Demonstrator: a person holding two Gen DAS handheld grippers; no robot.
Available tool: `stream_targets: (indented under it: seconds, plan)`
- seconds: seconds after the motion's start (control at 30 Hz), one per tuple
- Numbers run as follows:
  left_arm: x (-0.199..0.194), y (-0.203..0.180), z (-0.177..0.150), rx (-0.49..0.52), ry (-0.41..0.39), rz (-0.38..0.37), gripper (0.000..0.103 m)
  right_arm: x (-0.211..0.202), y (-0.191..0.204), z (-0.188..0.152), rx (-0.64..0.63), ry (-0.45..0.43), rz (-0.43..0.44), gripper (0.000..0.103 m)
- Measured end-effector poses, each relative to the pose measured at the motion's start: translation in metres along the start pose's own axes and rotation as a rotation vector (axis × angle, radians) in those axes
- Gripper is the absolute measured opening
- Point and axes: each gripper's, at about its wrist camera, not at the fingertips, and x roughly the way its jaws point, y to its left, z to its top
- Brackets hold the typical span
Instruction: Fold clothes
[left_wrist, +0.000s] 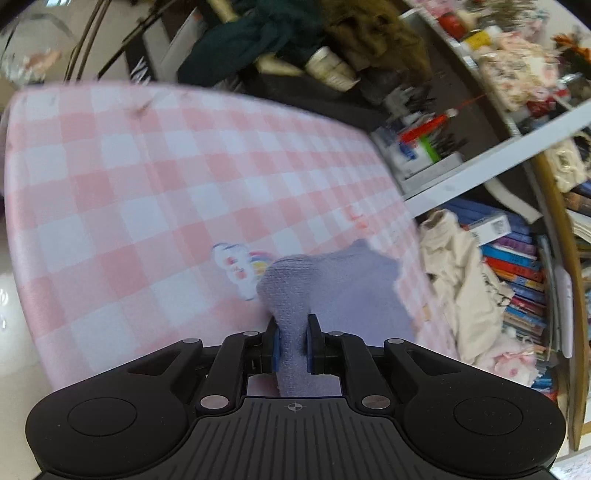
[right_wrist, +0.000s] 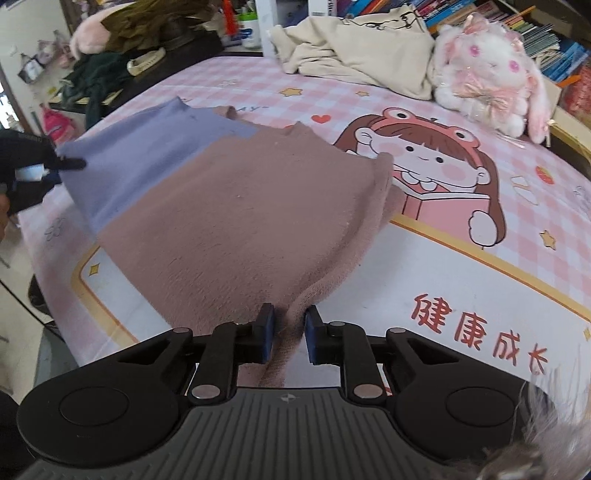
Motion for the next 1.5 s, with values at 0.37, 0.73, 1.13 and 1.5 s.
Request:
stream_targets:
  seconds: [0.37, 0.73, 1.13, 1.5]
  plan:
    - [-0.068, -0.153, -0.05, 0.384, -0.052, -0.196, 0.009, 0.003, -0.02, -0.005, -0.012, -0.044, 0.125, 0.019]
    - [-0.028, -0.196, -0.201, 0.77, 0.263, -0.067, 0.022, -0.001, -0.052, -0.011, 0.092, -0.032, 0.26, 0.034]
    - [-0.032, -0.183, -0.24, 0.797, 0.281, -0.13, 0.072, -0.044, -0.109, -0.041, 0.241, -0.004, 0.27, 0.054]
    - [-0.065, -0.153, -0.182, 0.755, 0.039, -0.066, 0.034, -0.032, -0.11, 0.015, 0.471, 0.02, 0.519, 0.061]
